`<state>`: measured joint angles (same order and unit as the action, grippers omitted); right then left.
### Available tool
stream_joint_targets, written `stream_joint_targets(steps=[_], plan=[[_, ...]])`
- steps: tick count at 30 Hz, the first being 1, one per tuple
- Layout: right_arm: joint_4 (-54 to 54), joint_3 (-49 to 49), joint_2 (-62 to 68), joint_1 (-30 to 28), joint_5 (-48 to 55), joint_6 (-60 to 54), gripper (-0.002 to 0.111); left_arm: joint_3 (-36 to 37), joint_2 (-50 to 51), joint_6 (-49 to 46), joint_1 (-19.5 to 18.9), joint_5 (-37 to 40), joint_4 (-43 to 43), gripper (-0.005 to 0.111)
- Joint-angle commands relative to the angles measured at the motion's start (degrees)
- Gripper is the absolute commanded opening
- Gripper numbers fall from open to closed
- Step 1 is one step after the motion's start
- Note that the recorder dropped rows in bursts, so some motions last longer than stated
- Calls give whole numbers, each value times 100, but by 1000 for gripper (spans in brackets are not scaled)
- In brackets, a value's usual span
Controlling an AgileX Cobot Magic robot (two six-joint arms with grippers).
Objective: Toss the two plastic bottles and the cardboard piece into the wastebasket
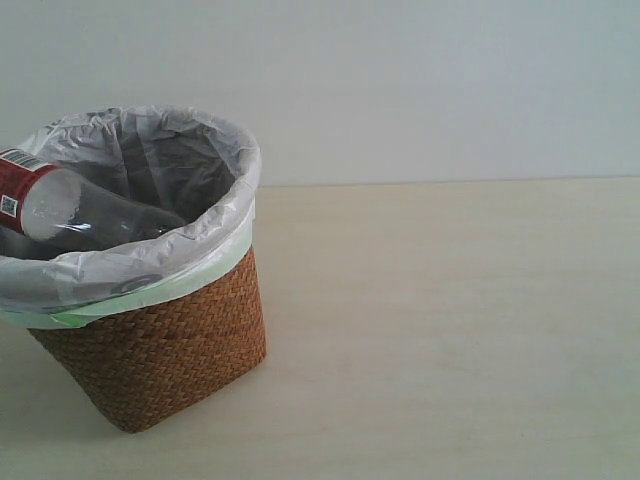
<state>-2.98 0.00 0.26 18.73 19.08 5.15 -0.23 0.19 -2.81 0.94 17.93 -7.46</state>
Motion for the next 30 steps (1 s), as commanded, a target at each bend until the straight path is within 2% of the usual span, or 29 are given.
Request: stream_joint_targets(steps=[1, 30], plan=[[179, 0, -26, -37, -28, 199, 1, 23, -19, 29, -4, -18, 17, 4], [179, 0, -26, -37, -28, 224, 1, 23, -19, 29, -4, -18, 17, 4]])
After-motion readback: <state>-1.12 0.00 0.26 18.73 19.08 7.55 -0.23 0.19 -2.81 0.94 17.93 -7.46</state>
